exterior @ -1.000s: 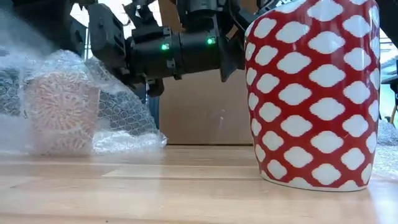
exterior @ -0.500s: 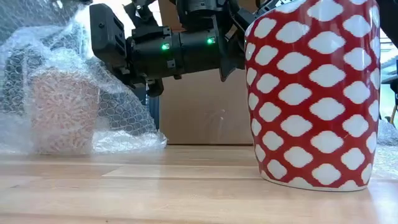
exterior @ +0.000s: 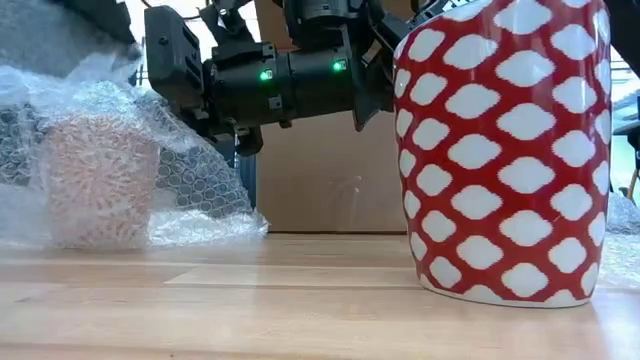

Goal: Wrap mug
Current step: Wrap the yellow mug with the left bubble wrap

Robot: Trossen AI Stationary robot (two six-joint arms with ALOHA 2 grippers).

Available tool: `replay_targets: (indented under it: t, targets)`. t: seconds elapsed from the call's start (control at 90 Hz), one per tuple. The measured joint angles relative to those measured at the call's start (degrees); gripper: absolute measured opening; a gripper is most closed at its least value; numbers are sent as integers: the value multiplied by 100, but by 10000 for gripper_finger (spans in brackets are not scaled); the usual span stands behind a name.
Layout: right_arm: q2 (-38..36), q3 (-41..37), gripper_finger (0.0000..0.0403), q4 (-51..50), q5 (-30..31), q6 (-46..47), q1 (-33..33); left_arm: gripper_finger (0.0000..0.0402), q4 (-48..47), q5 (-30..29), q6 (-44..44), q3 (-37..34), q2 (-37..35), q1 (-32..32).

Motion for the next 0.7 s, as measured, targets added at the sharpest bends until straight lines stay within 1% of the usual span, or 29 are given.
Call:
replay_targets:
  t: [0.1,0.2,0.278,0.356,0.533,0.644,0.7]
  targets:
    - [0,0,0,7,-2,0,0,158,-79,-9,56,-4,247,31]
    - [0,0,0,7,-2,0,0,176,-52,-23,189,-4,458,98]
    - [0,0,0,4,-2,1,0,179,-122,-24,223,60,481,158]
    - [0,0,0,7,-2,2,0,180,-74,-37,444,318,432,189]
    - [0,0,0,7,-2,2,0,180,-203,-120,807,1045,-15,188]
    - [0,0,0,7,-1,3,0,180,-756,-436,895,1455,-221,188]
    - [0,0,0,7,-1,2,0,180,-1110,-524,721,1604,-309,188]
